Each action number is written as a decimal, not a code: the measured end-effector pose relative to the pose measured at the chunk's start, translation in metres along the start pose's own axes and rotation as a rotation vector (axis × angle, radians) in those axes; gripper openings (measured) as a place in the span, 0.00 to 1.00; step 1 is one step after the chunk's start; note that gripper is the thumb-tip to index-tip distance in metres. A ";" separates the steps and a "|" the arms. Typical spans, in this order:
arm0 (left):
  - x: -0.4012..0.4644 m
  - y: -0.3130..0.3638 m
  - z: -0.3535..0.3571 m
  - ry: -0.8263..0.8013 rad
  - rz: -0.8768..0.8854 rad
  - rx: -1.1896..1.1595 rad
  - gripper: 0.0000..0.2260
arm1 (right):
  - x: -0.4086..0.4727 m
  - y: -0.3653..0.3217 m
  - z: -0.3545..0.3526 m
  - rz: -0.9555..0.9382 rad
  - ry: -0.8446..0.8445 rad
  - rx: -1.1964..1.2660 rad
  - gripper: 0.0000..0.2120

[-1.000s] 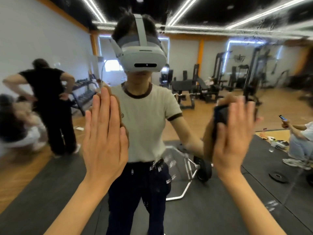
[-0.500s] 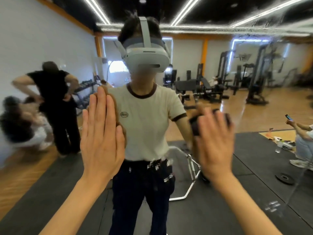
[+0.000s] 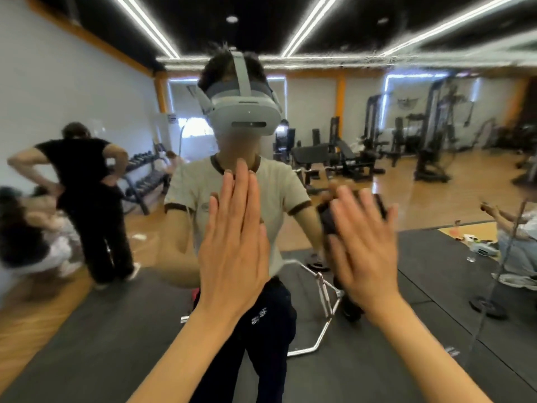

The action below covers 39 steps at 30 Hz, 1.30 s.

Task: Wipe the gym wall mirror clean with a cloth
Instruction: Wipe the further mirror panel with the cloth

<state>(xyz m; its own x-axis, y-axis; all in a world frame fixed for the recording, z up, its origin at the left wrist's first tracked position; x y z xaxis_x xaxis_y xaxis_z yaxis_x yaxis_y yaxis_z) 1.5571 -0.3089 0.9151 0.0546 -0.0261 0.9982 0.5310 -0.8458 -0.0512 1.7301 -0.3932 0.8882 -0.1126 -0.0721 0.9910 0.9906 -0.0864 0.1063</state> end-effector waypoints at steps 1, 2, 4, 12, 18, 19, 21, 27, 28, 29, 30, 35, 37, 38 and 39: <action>-0.001 -0.002 0.000 -0.011 -0.011 -0.011 0.29 | 0.000 0.025 -0.010 0.112 0.037 -0.024 0.21; -0.003 -0.002 0.000 -0.010 -0.009 0.006 0.29 | 0.001 0.043 -0.017 0.242 0.092 -0.027 0.21; 0.000 0.000 0.002 -0.020 0.007 0.039 0.29 | -0.001 0.048 -0.015 0.488 0.212 -0.075 0.23; 0.000 -0.001 0.004 -0.008 0.034 0.099 0.27 | 0.038 -0.056 0.037 -0.108 0.107 0.014 0.19; 0.002 0.001 0.003 0.012 0.044 0.145 0.27 | 0.052 0.104 -0.006 0.350 0.196 -0.090 0.22; 0.002 0.001 0.004 0.010 0.038 0.142 0.27 | 0.050 0.140 -0.009 0.514 0.144 -0.106 0.26; 0.002 0.002 0.004 0.011 0.037 0.146 0.27 | 0.056 0.170 -0.016 0.718 0.106 -0.144 0.31; 0.003 0.001 0.002 0.019 0.035 0.154 0.27 | 0.073 -0.045 0.023 0.232 0.236 0.062 0.21; 0.003 0.002 0.002 0.013 0.031 0.143 0.27 | 0.065 -0.051 0.032 0.108 0.180 0.053 0.21; 0.003 0.002 0.002 0.008 0.018 0.130 0.27 | 0.067 -0.053 0.037 -0.008 0.128 0.070 0.23; 0.002 0.004 0.002 0.005 -0.002 0.118 0.27 | 0.070 -0.038 0.034 -0.069 0.110 0.063 0.26; -0.002 0.032 0.006 -0.004 -0.045 0.061 0.27 | 0.054 0.073 -0.010 0.216 0.201 -0.017 0.24; -0.006 0.048 0.014 -0.034 -0.021 0.033 0.27 | 0.035 0.118 -0.028 0.449 0.306 -0.048 0.21; -0.008 0.053 0.018 -0.046 -0.018 0.024 0.27 | 0.027 0.128 -0.032 0.575 0.364 -0.052 0.21; -0.010 0.058 0.022 -0.052 -0.023 0.020 0.27 | 0.022 0.128 -0.031 0.697 0.422 -0.049 0.22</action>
<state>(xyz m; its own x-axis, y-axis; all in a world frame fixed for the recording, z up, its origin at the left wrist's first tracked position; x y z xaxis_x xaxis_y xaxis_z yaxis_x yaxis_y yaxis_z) 1.6055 -0.3458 0.9017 0.0859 0.0214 0.9961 0.5493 -0.8351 -0.0294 1.8519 -0.4369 0.9211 0.4983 -0.4930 0.7132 0.8408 0.0739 -0.5363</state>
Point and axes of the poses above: each hand's wrist, its own x-axis towards the middle knuckle, its own z-axis out of the palm, y = z × x, the point moved 3 cm from there along x, towards the middle knuckle, and after that the axes turned 13 degrees about y, right-handed, at the moved point
